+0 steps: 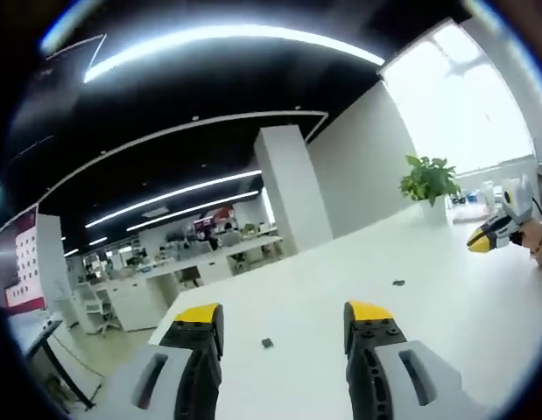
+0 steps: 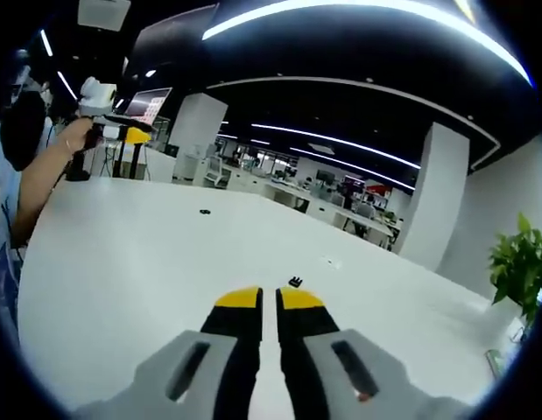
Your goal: Snap the two parts of the plastic buckle together until the buckle closes and remains connected.
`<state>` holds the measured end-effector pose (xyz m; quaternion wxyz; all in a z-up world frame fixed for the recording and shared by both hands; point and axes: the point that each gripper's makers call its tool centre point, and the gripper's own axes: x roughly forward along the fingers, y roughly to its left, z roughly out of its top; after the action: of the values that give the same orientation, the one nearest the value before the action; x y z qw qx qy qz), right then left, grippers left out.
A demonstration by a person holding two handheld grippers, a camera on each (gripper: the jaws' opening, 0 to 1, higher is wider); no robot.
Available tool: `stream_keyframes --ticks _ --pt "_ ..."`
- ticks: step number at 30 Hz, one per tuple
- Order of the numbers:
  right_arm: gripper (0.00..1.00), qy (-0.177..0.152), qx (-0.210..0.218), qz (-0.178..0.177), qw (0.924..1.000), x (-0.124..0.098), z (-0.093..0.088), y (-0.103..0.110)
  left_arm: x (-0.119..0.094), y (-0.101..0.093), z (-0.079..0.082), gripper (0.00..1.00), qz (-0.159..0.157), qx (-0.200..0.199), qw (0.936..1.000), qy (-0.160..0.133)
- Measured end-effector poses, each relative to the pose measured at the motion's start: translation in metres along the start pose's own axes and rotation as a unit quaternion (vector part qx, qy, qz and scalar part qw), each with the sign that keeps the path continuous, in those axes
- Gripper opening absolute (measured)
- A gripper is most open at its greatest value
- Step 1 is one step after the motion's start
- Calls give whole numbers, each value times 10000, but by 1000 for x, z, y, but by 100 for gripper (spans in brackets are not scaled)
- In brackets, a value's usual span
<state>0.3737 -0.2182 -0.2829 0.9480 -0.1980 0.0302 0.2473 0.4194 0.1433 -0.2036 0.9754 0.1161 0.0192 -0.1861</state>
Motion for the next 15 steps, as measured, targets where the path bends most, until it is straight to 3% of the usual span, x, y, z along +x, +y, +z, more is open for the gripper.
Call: stream_keyframes --ticks 7,15 --pt "5 14 8 -17 10000 -1 0 -1 29 17 -10 56 -122 213 9969 742" --pt "5 10 -8 -14 10000 0 1 0 60 21 -26 55 -387 228 9895 1377"
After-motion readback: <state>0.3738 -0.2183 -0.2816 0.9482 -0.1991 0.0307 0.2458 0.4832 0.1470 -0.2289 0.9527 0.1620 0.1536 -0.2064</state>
